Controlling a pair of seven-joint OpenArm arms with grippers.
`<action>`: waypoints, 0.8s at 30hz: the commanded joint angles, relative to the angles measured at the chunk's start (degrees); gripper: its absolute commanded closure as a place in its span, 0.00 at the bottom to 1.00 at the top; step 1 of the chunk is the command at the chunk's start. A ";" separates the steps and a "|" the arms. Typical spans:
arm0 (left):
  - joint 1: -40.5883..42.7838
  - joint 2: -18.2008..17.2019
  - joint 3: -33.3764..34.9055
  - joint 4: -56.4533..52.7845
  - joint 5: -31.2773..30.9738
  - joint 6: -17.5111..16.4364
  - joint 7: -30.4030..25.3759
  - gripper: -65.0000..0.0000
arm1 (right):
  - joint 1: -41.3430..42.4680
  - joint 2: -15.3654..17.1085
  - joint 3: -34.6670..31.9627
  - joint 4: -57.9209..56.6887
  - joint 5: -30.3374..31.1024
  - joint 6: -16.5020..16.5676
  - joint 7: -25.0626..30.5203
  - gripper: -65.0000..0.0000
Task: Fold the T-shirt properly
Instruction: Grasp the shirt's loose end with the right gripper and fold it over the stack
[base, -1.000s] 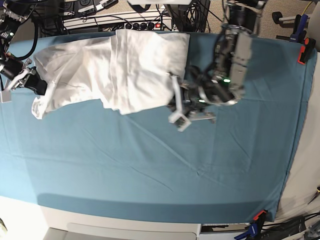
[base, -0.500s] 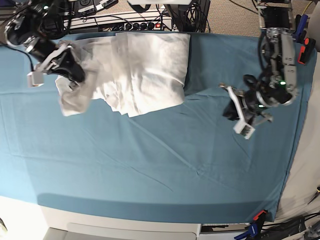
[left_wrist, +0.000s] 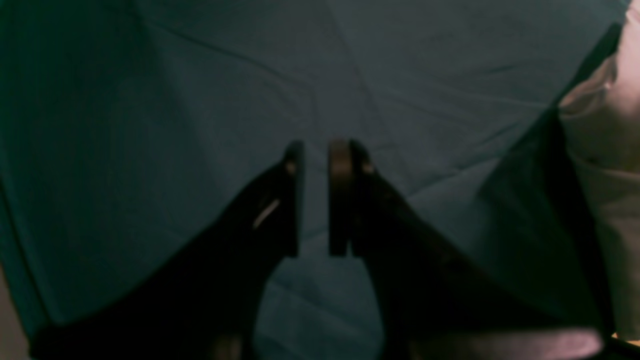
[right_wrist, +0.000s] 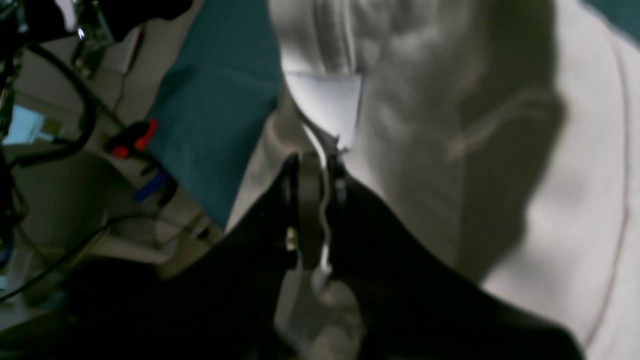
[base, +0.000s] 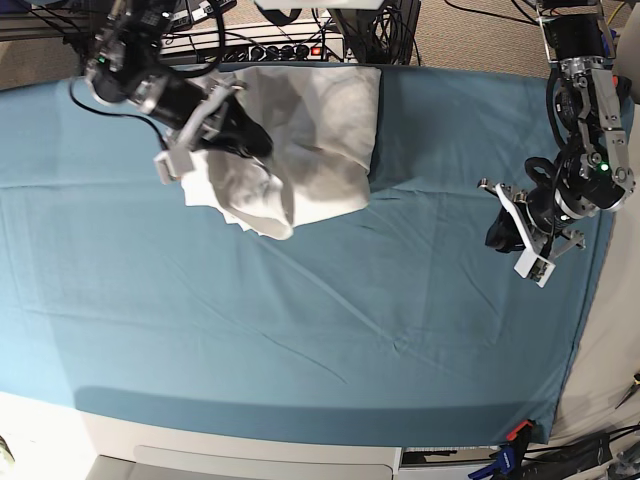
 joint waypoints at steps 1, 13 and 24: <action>-0.90 -0.79 -0.26 1.07 -0.98 -0.07 -1.09 0.84 | 0.72 -0.24 -1.27 1.07 0.48 0.30 2.23 1.00; -0.87 -0.79 -0.26 1.05 -0.96 -0.07 -1.09 0.84 | 1.46 -0.96 -11.04 1.05 -5.60 0.30 5.66 1.00; -0.87 -0.79 -0.26 1.05 -0.98 -0.07 -1.09 0.84 | 1.49 -3.30 -11.04 1.01 -6.56 0.30 6.45 1.00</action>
